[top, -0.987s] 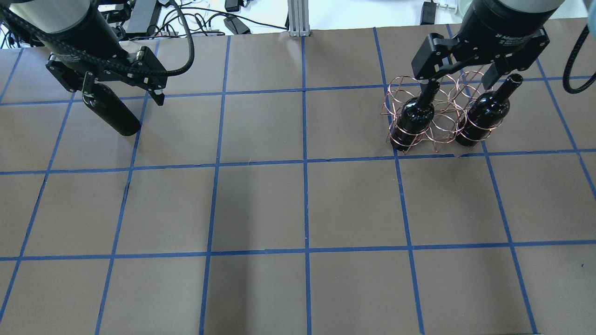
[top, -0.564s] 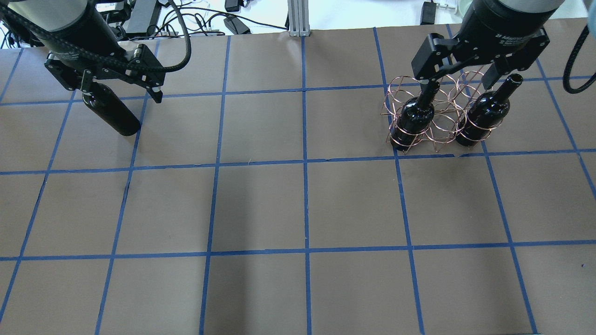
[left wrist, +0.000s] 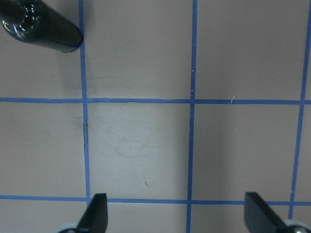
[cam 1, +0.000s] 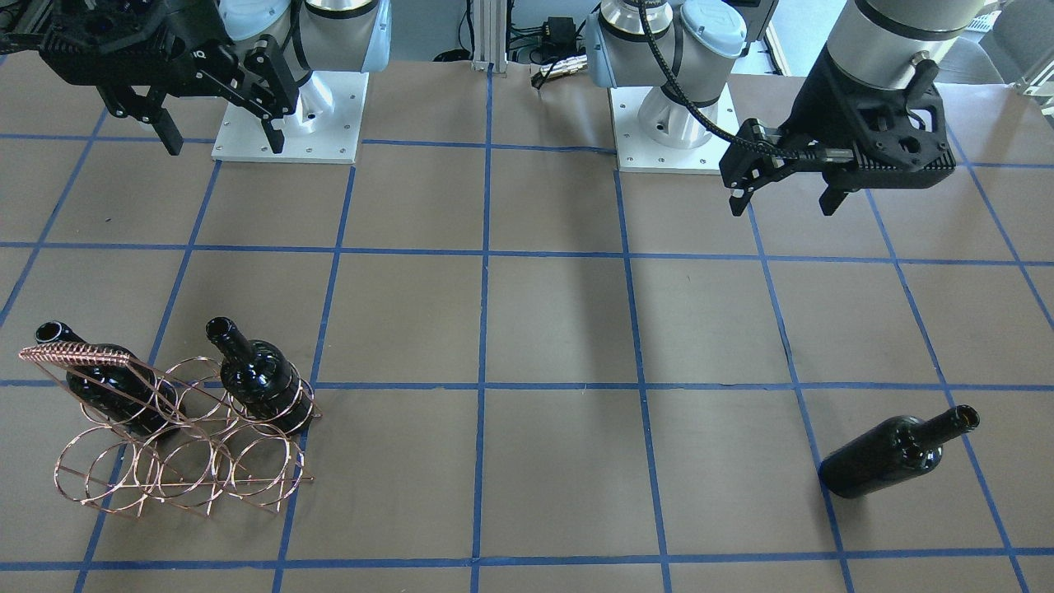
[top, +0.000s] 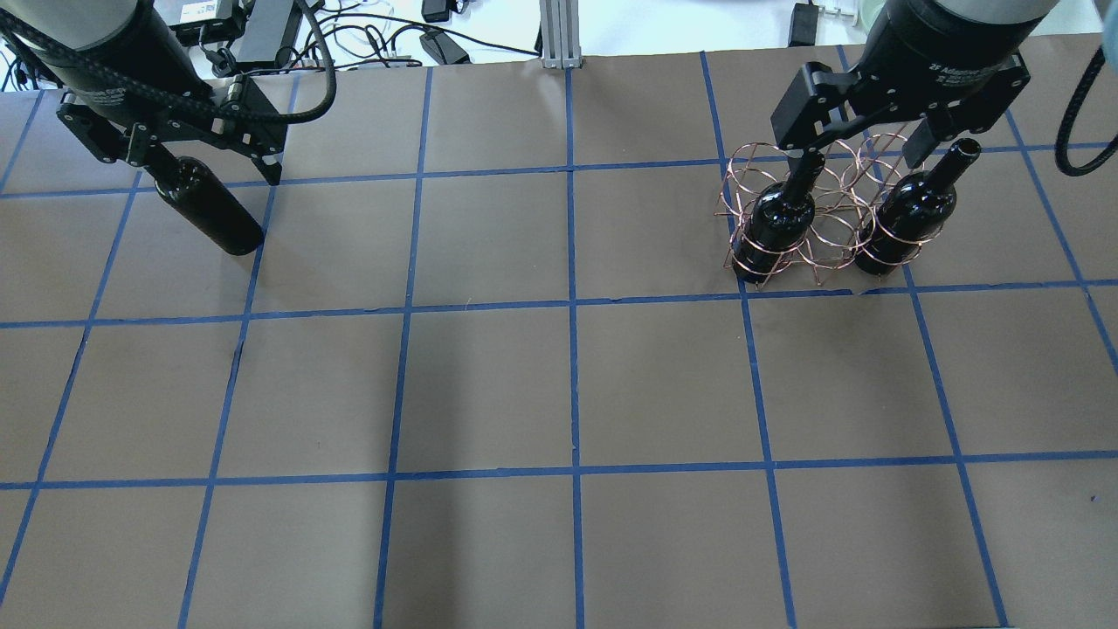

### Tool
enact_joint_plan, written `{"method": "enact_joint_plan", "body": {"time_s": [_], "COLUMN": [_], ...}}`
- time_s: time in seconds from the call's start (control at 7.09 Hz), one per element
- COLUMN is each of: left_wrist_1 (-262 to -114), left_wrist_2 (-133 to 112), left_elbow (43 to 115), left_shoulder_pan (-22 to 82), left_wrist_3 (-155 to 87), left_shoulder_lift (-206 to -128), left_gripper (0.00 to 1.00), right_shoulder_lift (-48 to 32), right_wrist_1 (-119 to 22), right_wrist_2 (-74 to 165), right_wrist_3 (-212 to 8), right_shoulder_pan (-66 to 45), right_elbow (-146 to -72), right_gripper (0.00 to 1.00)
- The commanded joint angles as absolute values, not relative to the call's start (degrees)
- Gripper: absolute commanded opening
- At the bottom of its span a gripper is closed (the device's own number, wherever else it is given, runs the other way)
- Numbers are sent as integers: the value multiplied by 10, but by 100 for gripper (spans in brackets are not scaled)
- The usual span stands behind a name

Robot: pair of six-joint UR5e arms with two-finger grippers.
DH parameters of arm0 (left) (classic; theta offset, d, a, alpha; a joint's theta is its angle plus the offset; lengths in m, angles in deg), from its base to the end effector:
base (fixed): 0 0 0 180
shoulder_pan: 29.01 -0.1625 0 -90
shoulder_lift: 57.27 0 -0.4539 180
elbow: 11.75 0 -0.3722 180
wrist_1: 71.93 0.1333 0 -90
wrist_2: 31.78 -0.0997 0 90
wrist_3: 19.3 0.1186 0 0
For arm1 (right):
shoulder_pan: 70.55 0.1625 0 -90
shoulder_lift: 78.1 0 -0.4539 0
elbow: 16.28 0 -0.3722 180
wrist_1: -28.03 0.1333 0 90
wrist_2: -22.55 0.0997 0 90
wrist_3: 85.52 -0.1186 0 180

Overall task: Place wine into wine basket
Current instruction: 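Close the left gripper on the black bottle's neck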

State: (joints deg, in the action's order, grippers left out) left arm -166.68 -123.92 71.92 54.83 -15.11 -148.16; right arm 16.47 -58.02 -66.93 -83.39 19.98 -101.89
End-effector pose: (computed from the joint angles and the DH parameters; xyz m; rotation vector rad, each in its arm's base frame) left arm -0.0768 -0.4898 0.5343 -0.0537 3.1028 -0.0134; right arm 0.1385 -0.4399 0.5635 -0.0733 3.1299 -0.1371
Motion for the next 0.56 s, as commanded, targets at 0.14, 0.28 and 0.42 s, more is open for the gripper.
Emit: {"method": "enact_joint_plan", "body": {"time_s": [0.14, 0.28, 0.42], "left_wrist_1": [-1595, -1584, -1553], "left_wrist_2": [-1253, -1232, -1212], "left_elbow": [716, 709, 696], "left_shoulder_pan": [494, 455, 426], "left_wrist_3": [-103, -91, -52], "left_shoulder_lift": [-1516, -1535, -1559], "left_gripper": [100, 100, 100], "right_shoulder_lift": [166, 166, 166], "right_wrist_1": [-580, -580, -580], "right_wrist_2": [-672, -670, -669], "right_wrist_3": [-833, -834, -833], "right_shoulder_pan": [200, 200, 200], "right_elbow": [-1019, -1019, -1019], "right_gripper": [100, 100, 100]}}
